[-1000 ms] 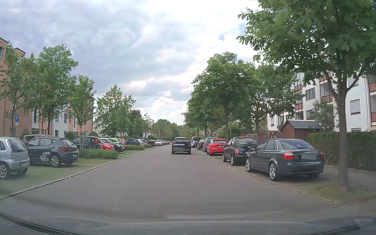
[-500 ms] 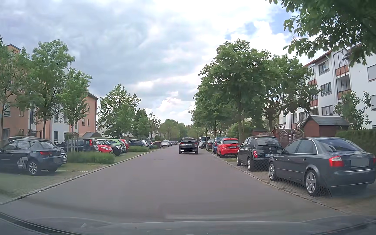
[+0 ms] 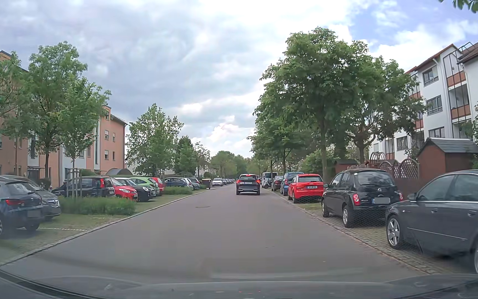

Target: Follow the waypoints while adhering to traffic rules and regulations

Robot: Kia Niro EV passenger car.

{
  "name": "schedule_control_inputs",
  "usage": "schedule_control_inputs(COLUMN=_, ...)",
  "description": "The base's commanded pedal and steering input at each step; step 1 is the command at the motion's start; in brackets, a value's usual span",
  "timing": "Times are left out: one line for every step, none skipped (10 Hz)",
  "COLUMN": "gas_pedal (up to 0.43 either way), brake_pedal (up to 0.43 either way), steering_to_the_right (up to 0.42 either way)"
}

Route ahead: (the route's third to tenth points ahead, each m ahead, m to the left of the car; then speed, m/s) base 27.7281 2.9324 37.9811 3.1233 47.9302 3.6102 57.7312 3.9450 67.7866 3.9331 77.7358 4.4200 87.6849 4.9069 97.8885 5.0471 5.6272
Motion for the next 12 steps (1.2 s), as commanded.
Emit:
schedule_control_inputs(gas_pedal=0.130, brake_pedal=0.018, steering_to_the_right=-0.039)
schedule_control_inputs(gas_pedal=0.130, brake_pedal=0.018, steering_to_the_right=-0.039)
schedule_control_inputs(gas_pedal=0.138, brake_pedal=0.018, steering_to_the_right=-0.033)
schedule_control_inputs(gas_pedal=0.138, brake_pedal=0.018, steering_to_the_right=-0.019)
schedule_control_inputs(gas_pedal=0.138, brake_pedal=0.018, steering_to_the_right=-0.012)
schedule_control_inputs(gas_pedal=0.118, brake_pedal=0.018, steering_to_the_right=-0.010)
schedule_control_inputs(gas_pedal=0.087, brake_pedal=0.018, steering_to_the_right=-0.010)
schedule_control_inputs(gas_pedal=0.087, brake_pedal=0.018, steering_to_the_right=-0.010)
schedule_control_inputs(gas_pedal=0.098, brake_pedal=0.018, steering_to_the_right=-0.010)
schedule_control_inputs(gas_pedal=0.098, brake_pedal=0.018, steering_to_the_right=-0.010)
schedule_control_inputs(gas_pedal=0.118, brake_pedal=0.018, steering_to_the_right=-0.009)
schedule_control_inputs(gas_pedal=0.118, brake_pedal=0.018, steering_to_the_right=-0.007)
